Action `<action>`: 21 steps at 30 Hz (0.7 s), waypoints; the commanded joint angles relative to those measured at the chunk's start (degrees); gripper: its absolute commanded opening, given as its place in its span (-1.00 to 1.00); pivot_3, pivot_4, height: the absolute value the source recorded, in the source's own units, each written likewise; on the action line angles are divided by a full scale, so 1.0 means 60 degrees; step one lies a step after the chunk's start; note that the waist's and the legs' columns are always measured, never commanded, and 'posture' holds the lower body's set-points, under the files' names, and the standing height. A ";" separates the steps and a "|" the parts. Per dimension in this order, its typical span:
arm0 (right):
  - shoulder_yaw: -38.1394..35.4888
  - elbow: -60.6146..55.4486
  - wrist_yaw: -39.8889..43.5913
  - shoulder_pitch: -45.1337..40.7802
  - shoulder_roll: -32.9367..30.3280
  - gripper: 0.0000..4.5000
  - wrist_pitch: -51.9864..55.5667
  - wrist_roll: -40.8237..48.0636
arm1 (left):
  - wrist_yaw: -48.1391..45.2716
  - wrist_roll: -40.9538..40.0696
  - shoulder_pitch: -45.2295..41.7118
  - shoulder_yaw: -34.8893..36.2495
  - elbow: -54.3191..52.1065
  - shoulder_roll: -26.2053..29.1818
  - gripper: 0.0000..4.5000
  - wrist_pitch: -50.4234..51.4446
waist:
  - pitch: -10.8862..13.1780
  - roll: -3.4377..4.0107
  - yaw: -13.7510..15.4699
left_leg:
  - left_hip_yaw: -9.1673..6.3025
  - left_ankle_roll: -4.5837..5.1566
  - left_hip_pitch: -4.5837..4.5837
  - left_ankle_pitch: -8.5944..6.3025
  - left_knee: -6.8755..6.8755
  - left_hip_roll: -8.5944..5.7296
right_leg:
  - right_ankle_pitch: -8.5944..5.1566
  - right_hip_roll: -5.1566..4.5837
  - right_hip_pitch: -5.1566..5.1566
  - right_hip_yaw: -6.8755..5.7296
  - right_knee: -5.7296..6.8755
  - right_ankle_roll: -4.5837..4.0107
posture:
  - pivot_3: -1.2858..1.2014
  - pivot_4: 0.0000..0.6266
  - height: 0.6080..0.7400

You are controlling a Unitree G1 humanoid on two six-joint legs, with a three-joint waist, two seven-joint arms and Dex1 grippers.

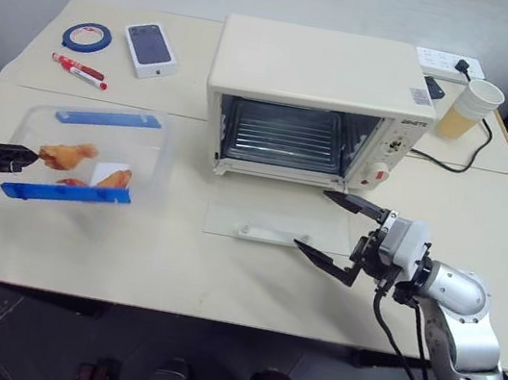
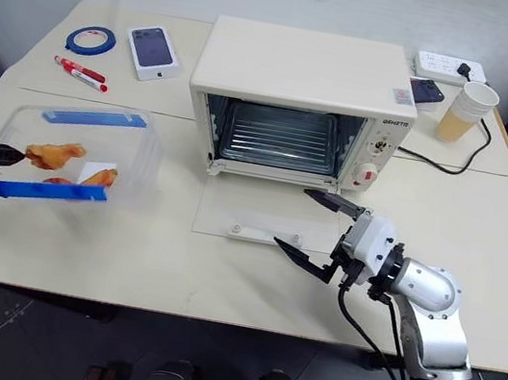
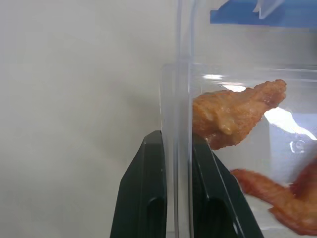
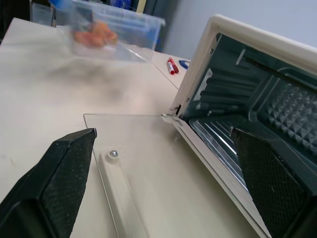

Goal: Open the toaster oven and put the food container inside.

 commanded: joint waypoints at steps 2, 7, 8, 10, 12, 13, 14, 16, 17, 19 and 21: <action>-0.0907 -0.0152 -0.0235 0.0516 -0.0354 1.00 -0.0130 0.0061 | 0.0335 -0.0610 -0.0832 -0.0525 -0.0992 -0.0765 -0.93 0.0060 | 0.0000 0.0000 0.0012 | 0.0004 0.0002 -0.0004 0.0000 0.0000 -0.0003 | 0.0000 0.0000 -0.0001 0.0006 0.0002 0.0000 | 0.03 -0.52 1.00; -0.1661 -0.0416 -0.0401 0.1542 -0.0673 1.00 -0.0172 0.0003 | 0.2203 -0.0955 -0.1446 -0.1076 -0.1589 -0.2836 -0.93 0.0060 | 0.0001 -0.0003 -0.0045 | 0.0012 0.0007 -0.0011 0.0000 0.0007 -0.0008 | 0.0000 0.0004 -0.0007 0.0004 0.0034 0.0001 | 0.03 -0.52 1.00; -0.1766 -0.0489 -0.0447 0.1704 -0.0706 1.00 -0.0171 0.0013 | 0.2515 -0.0929 -0.1537 -0.1152 -0.1645 -0.3167 -0.93 0.0060 | 0.0001 -0.0003 -0.0054 | 0.0019 0.0009 -0.0010 -0.0002 0.0012 -0.0009 | 0.0000 0.0006 -0.0010 0.0003 0.0035 0.0001 | 0.03 -0.52 1.00; -0.1936 -0.0702 -0.0585 0.1993 -0.0728 1.00 -0.0139 0.0023 | 0.3106 -0.0873 -0.1728 -0.1318 -0.1692 -0.3830 -0.93 0.0060 | 0.0005 -0.0008 -0.0077 | 0.0034 0.0010 -0.0010 -0.0002 0.0014 -0.0002 | 0.0000 0.0023 -0.0013 -0.0001 0.0037 0.0001 | 0.03 -0.52 1.00; -0.2023 -0.0948 -0.0766 0.2235 -0.0683 1.00 -0.0093 0.0027 | 0.3738 -0.0637 -0.2043 -0.1307 -0.1570 -0.4659 -0.93 0.0060 | 0.0006 -0.0010 -0.0054 | 0.0043 0.0010 -0.0010 -0.0002 0.0018 0.0007 | 0.0000 0.0036 -0.0013 0.0000 0.0037 0.0001 | 0.03 -0.52 1.00; -0.2042 -0.1068 -0.0864 0.2339 -0.0638 1.00 -0.0063 0.0028 | 0.4056 -0.0478 -0.2210 -0.1232 -0.1503 -0.5083 -0.93 0.0060 | 0.0006 -0.0011 -0.0051 | 0.0042 0.0010 -0.0008 -0.0002 0.0023 0.0005 | 0.0001 0.0035 -0.0013 -0.0002 0.0038 0.0001 | 0.03 -0.52 1.00; -0.2034 -0.1207 -0.0959 0.2465 -0.0585 1.00 -0.0050 0.0017 | 0.4338 -0.0456 -0.2414 -0.1241 -0.1409 -0.5525 -0.93 0.0060 | 0.0006 -0.0011 -0.0054 | 0.0041 0.0010 -0.0008 -0.0003 0.0036 0.0008 | 0.0000 0.0038 -0.0013 -0.0001 0.0039 0.0001 | 0.03 -0.52 1.00; -0.2005 -0.1413 -0.1130 0.2651 -0.0508 1.00 -0.0022 0.0008 | 0.4756 -0.0455 -0.2696 -0.1254 -0.1350 -0.6120 -0.93 0.0060 | 0.0006 -0.0012 -0.0019 | 0.0045 0.0010 -0.0006 -0.0002 0.0038 0.0006 | 0.0001 0.0039 -0.0012 -0.0002 0.0046 0.0001 | 0.03 -0.52 1.00; -0.1995 -0.1504 -0.1235 0.2731 -0.0463 1.00 -0.0017 0.0006 | 0.4924 -0.0478 -0.2843 -0.1313 -0.1294 -0.6368 -0.93 0.0060 | 0.0006 -0.0012 -0.0016 | 0.0043 0.0010 -0.0007 -0.0002 0.0041 0.0006 | 0.0001 0.0039 -0.0012 -0.0002 0.0042 0.0002 | 0.03 -0.52 1.00; -0.1961 -0.1632 -0.1385 0.2825 -0.0411 1.00 -0.0001 -0.0012 | 0.5163 -0.0509 -0.3013 -0.1432 -0.1206 -0.6675 -0.93 0.0060 | 0.0005 -0.0012 0.0018 | 0.0044 0.0010 -0.0006 -0.0002 0.0051 -0.0001 | 0.0001 0.0035 -0.0008 -0.0001 0.0047 0.0002 | 0.03 -0.52 1.00; -0.1909 -0.1730 -0.1502 0.2879 -0.0359 1.00 0.0012 -0.0033 | 0.5365 -0.0487 -0.3093 -0.1554 -0.1138 -0.6922 -0.93 0.0060 | 0.0005 -0.0012 0.0097 | 0.0040 0.0010 -0.0007 -0.0002 0.0069 -0.0001 | 0.0001 0.0035 -0.0007 -0.0002 0.0052 0.0003 | 0.03 -0.52 1.00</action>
